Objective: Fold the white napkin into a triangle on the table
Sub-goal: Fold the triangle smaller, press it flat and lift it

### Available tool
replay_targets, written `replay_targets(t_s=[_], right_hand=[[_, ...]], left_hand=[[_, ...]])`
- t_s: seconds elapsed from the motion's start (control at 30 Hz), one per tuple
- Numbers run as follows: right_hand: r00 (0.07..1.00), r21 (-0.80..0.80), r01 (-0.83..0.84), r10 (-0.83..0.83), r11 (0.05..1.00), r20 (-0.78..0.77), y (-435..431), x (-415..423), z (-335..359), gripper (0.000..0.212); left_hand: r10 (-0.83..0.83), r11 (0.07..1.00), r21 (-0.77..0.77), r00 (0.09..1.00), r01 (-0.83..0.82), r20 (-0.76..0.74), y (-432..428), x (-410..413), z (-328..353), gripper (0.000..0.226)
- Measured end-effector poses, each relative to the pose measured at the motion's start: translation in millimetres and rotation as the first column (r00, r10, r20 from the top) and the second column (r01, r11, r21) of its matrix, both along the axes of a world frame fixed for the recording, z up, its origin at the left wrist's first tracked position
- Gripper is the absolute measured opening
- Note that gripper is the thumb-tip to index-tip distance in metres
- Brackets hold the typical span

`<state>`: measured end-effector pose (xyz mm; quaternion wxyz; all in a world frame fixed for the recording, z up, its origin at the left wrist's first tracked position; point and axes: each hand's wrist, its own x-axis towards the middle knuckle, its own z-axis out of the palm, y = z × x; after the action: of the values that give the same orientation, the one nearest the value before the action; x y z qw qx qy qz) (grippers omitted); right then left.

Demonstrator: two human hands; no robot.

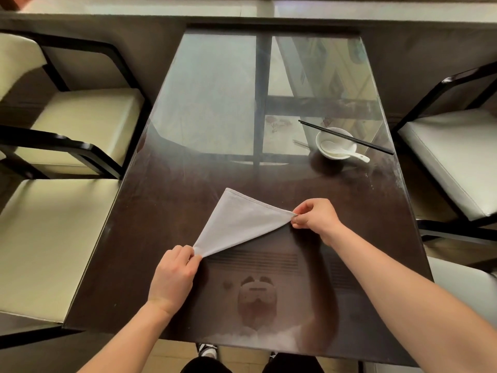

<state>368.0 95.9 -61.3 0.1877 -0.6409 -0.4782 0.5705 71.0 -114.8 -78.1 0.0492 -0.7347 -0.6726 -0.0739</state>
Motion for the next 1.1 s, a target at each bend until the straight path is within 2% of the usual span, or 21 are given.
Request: replay_targets(t_s=[0.1, 0.27, 0.37, 0.47, 0.53, 0.63, 0.67, 0.8, 0.9, 0.97, 1.1], right_hand=[[1.000, 0.039, -0.006, 0.004, 0.999, 0.029, 2, 1, 0, 0.023], [0.933, 0.079, -0.184, 0.149, 0.980, 0.326, -4, -3, -4, 0.017], [0.932, 0.101, -0.205, 0.163, 0.973, 0.325, -7, -5, -3, 0.020], [0.935, 0.134, -0.259, 0.213, 0.957, 0.284, -8, -9, 0, 0.027], [0.855, 0.168, -0.407, 0.309, 0.898, 0.416, -9, -14, -1, 0.031], [0.712, 0.177, -0.560, 0.361, 0.809, 0.603, -15, -17, -3, 0.015], [0.692, 0.181, -0.575, 0.355, 0.798, 0.629, -17, -17, -4, 0.011], [0.640, 0.146, -0.602, 0.364, 0.785, 0.677, -22, -10, -5, 0.017], [0.649, 0.161, -0.577, 0.329, 0.801, 0.686, -32, -6, -9, 0.016], [0.666, 0.208, -0.548, 0.272, 0.810, 0.694, -41, -4, -13, 0.017], [0.684, 0.248, -0.521, 0.226, 0.817, 0.694, -47, -4, -17, 0.019]], left_hand=[[0.036, 0.999, 0.001, 0.999, -0.036, 0.029, -2, -1, -3, 0.025], [0.039, 0.999, 0.023, 0.999, -0.040, 0.021, -3, -6, -6, 0.030], [0.020, 0.999, 0.041, 1.000, -0.020, 0.006, -14, -3, -11, 0.038], [0.038, 0.999, -0.014, 0.999, -0.038, 0.006, -26, 0, -17, 0.047], [0.062, 0.996, -0.062, 0.998, -0.061, 0.013, -29, 2, -19, 0.051], [0.077, 0.992, -0.097, 0.997, -0.075, 0.022, -29, 1, -22, 0.053], [0.076, 0.993, -0.096, 0.997, -0.073, 0.025, -29, -1, -23, 0.053], [0.076, 0.991, -0.114, 0.997, -0.077, -0.008, -28, -8, -20, 0.052], [0.135, 0.978, -0.159, 0.991, -0.137, -0.022, -27, -1, -11, 0.053], [0.194, 0.970, -0.157, 0.981, -0.187, 0.029, -32, 9, -6, 0.050], [0.245, 0.969, -0.043, 0.923, -0.244, 0.298, -45, 24, -9, 0.027]])
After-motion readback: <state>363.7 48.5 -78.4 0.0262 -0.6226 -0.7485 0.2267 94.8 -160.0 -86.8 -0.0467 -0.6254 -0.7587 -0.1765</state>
